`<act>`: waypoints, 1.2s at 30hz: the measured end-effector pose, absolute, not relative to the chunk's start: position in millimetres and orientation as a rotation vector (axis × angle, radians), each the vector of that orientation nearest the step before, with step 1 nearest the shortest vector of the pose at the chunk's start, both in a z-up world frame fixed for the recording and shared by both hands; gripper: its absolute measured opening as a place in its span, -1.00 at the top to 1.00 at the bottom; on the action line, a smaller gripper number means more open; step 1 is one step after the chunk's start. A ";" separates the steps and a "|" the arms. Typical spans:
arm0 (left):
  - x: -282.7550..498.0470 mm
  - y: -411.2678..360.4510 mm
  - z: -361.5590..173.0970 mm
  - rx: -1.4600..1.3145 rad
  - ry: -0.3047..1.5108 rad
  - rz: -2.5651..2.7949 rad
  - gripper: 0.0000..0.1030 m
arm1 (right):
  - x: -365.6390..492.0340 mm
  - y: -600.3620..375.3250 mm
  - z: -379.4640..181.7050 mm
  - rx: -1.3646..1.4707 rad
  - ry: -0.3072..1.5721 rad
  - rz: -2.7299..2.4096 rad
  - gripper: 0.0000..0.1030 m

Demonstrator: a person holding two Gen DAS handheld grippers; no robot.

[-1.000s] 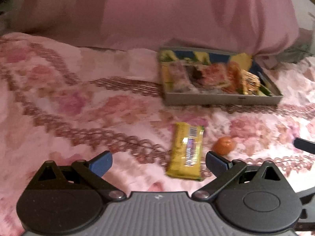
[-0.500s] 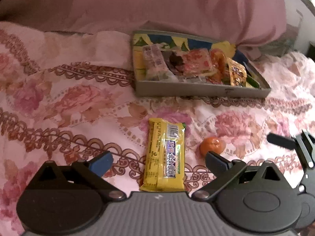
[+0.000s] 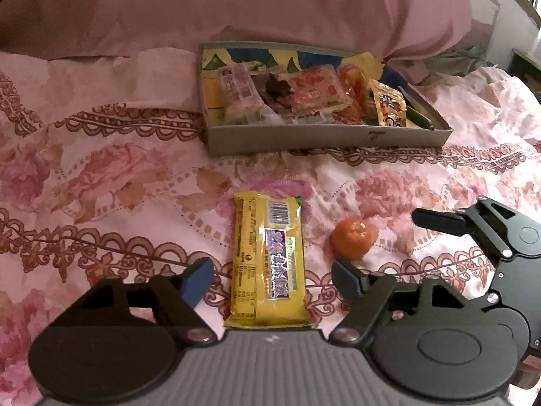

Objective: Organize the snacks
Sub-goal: 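Grasp the yellow wafer bar with the left tool while the right tool grasps the orange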

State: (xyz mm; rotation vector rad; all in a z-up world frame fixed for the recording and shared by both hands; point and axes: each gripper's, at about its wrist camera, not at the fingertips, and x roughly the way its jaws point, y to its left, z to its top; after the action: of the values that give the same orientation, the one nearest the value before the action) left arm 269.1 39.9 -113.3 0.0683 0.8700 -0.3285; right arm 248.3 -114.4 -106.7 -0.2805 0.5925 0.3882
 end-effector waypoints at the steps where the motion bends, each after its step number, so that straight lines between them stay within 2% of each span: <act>1: 269.4 39.5 -114.2 0.070 0.872 -0.328 -0.50 | 248.6 -113.2 -106.7 -0.289 0.588 0.387 -0.60; 7: 270.4 38.9 -119.9 0.085 0.899 -0.319 -0.35 | 250.7 -109.9 -109.7 -0.294 0.596 0.394 -0.53; 15: 270.3 33.1 -123.5 0.126 0.898 -0.327 -0.34 | 259.2 -114.1 -110.5 -0.261 0.606 0.381 -0.48; 19: 271.5 32.9 -124.9 0.130 0.901 -0.324 -0.27 | 263.1 -118.4 -110.5 -0.244 0.612 0.364 -0.40; 32: 269.3 28.5 -124.7 0.133 0.916 -0.354 -0.09 | 268.0 -120.2 -113.5 -0.214 0.623 0.382 -0.39; 36: 270.5 31.0 -124.7 0.122 0.921 -0.355 -0.09 | 268.8 -117.0 -112.4 -0.228 0.613 0.402 -0.27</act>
State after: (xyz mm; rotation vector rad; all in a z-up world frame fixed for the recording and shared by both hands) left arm 270.5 31.0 -124.7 0.1216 0.9215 -0.3546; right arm 268.8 -117.0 -112.4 -0.2279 0.6135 0.4016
